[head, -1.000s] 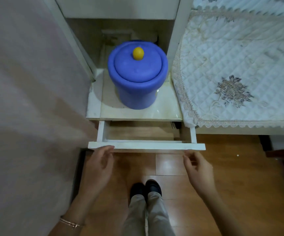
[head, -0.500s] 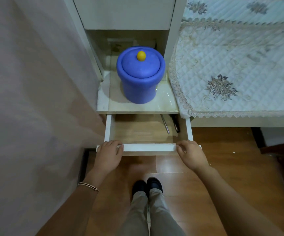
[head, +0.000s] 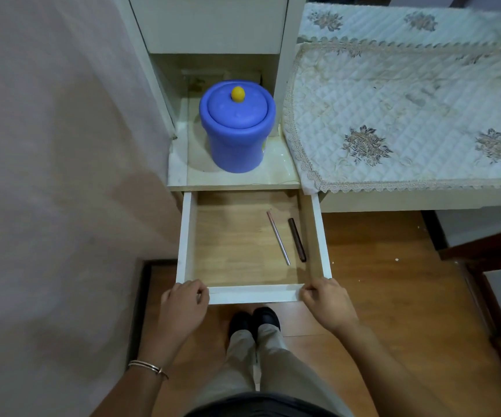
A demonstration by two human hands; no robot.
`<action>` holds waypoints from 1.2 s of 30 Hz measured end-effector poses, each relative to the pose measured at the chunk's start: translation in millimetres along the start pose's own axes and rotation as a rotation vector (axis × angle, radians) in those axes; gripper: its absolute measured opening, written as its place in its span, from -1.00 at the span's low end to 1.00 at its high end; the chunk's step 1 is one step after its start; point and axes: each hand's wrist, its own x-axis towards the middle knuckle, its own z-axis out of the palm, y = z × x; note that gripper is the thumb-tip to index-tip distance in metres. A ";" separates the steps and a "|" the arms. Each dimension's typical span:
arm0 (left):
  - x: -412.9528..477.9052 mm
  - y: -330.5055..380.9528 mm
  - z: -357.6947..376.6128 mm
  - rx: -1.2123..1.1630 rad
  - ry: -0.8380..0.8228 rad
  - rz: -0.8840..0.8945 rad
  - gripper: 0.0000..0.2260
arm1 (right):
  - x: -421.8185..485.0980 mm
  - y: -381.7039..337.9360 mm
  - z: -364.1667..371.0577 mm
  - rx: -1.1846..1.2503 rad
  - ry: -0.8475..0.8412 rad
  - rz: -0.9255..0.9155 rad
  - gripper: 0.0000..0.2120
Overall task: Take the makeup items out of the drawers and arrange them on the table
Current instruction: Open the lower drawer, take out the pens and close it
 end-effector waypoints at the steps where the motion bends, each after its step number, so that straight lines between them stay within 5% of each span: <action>1: 1.1 0.4 -1.7 0.004 -0.009 0.005 -0.85 | -0.2 -1.1 -0.4 -0.003 0.001 0.005 -0.75; 12: 15.9 12.9 -10.1 0.166 -0.083 0.044 -0.87 | 2.7 -0.1 -3.3 0.038 -0.011 0.027 -0.73; 22: 96.8 124.3 35.5 -0.137 -0.329 -0.044 -0.88 | 42.2 8.1 -32.4 0.158 -0.064 0.039 -0.83; 36: 157.6 161.6 75.2 0.061 -0.276 -0.257 -0.76 | 111.9 -14.8 -40.8 0.111 -0.219 -0.058 -0.80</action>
